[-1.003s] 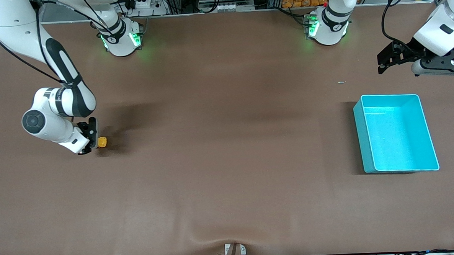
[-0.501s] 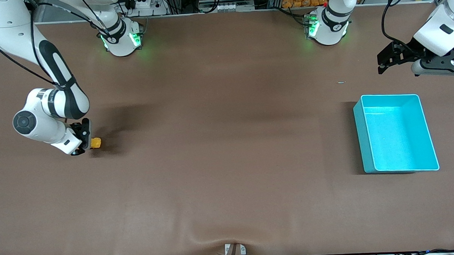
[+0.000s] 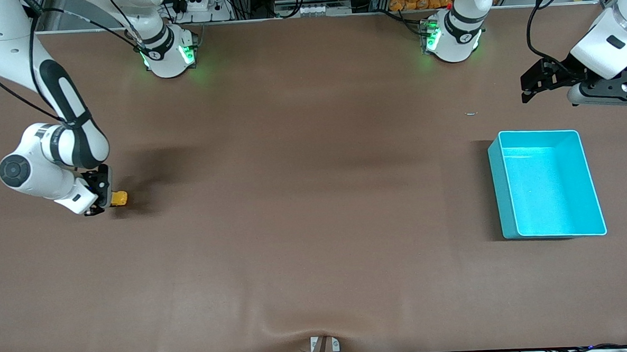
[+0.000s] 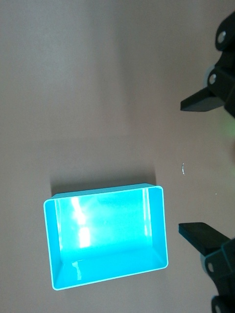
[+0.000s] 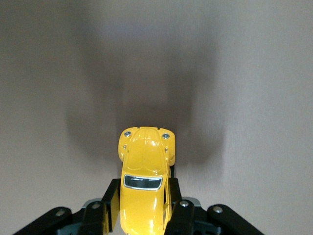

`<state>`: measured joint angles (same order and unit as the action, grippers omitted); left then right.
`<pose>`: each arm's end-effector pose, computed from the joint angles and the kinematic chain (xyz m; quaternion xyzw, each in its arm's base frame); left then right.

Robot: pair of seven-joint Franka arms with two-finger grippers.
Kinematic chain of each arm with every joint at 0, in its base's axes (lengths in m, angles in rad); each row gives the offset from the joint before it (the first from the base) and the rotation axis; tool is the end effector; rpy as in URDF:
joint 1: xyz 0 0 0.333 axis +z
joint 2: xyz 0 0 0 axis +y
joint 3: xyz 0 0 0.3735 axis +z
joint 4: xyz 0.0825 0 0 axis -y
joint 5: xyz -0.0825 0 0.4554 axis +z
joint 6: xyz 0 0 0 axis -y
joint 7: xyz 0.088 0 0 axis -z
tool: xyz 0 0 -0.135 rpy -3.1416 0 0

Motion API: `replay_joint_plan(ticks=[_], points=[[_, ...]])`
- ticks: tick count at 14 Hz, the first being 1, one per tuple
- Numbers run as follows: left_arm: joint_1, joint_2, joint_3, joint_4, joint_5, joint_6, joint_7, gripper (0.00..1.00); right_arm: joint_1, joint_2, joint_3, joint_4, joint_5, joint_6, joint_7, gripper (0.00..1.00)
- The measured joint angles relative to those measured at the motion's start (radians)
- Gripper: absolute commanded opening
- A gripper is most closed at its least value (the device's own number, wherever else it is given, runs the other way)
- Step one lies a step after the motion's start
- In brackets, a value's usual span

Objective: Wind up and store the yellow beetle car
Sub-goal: 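Pull the held car backward along the table with the right gripper, then open the right gripper, letting the car drive toward the blue bin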

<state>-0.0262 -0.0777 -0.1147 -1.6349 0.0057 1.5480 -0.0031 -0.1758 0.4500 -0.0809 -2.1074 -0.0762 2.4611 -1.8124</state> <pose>0.5883 -0.0854 0.6644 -0.9976 0.0686 0.0043 0.0076 0.6103 -0.1627 0.1572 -0.6868 -0.7241 0.0590 0.0205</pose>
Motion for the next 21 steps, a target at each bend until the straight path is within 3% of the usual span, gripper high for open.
replay_joint_plan(ticks=[6,9,11,12,14,18,21], points=[[0.0,0.0,0.0,0.0,0.0,0.0,0.0,1.0,-0.026,0.011,0.0,0.02,0.0,-0.008,-0.016,0.15],[0.0,0.0,0.0,0.0,0.0,0.0,0.0,1.0,-0.038,0.016,0.0,0.027,0.0,-0.008,-0.03,0.2],[0.0,0.0,0.0,0.0,0.0,0.0,0.0,1.0,-0.043,0.018,0.0,0.031,0.0,-0.01,-0.036,0.32],[0.0,0.0,0.0,0.0,0.0,0.0,0.0,1.0,-0.044,0.019,-0.001,0.033,0.0,-0.012,-0.037,0.49],[0.0,0.0,0.0,0.0,0.0,0.0,0.0,1.0,-0.047,0.031,-0.001,0.048,0.0,-0.027,-0.037,1.0],[0.0,0.0,0.0,-0.001,0.0,0.0,0.0,1.0,-0.074,0.117,-0.004,0.165,0.001,-0.158,-0.036,1.0],[0.0,0.001,0.0,-0.001,0.0,0.0,0.0,1.0,-0.108,0.125,-0.005,0.247,0.003,-0.274,-0.036,1.0]])
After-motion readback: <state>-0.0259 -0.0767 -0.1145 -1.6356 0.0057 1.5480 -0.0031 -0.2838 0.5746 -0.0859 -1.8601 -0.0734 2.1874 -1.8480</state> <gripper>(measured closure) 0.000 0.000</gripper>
